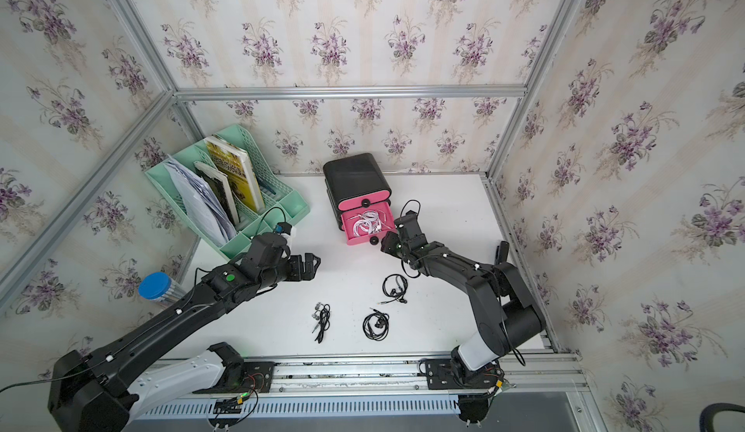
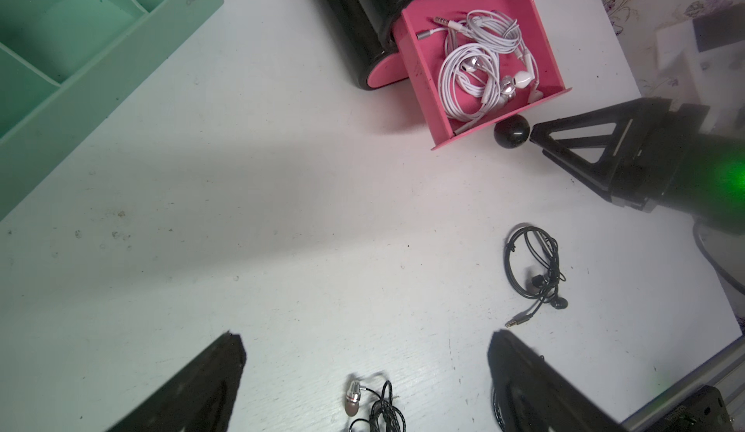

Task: Place the wired earphones into the drawer by color
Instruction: Close the drawer in the storage box.

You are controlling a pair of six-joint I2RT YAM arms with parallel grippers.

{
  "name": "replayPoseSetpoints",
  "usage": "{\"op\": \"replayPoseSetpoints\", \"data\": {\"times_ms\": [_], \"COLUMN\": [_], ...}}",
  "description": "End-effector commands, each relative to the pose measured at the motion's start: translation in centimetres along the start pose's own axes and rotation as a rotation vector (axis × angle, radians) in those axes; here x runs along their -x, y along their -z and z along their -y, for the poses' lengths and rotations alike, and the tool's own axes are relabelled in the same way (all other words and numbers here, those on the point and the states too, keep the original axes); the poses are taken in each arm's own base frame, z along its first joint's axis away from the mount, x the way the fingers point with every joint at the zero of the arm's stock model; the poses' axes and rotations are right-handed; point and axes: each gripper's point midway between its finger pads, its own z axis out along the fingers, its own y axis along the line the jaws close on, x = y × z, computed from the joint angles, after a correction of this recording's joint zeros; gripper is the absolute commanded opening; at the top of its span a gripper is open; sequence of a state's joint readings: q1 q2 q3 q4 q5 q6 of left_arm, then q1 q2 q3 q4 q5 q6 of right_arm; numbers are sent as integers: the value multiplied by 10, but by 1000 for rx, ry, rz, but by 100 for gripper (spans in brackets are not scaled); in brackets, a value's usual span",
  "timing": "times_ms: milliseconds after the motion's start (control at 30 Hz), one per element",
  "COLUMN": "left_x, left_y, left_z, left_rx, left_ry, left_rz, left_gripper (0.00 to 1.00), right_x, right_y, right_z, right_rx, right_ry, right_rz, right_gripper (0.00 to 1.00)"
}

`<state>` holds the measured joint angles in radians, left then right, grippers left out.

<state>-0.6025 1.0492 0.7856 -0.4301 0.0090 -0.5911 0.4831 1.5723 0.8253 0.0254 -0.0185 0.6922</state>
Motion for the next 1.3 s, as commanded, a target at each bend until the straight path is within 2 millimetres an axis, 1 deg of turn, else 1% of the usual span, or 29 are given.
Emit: {"op": "replayPoseSetpoints", "data": {"times_ms": [0,400,733,1067,1267], "left_x": [1,3,7,8,10], "left_y": [1,2,5,8,11], "left_z": [-1,-1,-3,-5,-6], "left_rx": [4,3,12,14,17], "left_ry": [-5,-4,-8,-2,3], "left_rz": [6,16,24,34,40], "left_gripper": [99,99,99,99,99], "right_x": [15,38,55,68,76], "right_y": [-2,-11,-29,-48,-53], "right_z": [-4,-22,-36,-41,-45], "right_rx": [3,22,33,35,47], "right_ry": [-39,-55,-54,-67,-79], "right_rz": [56,98,108,120,136], "right_gripper": [62,61,61,61,61]}}
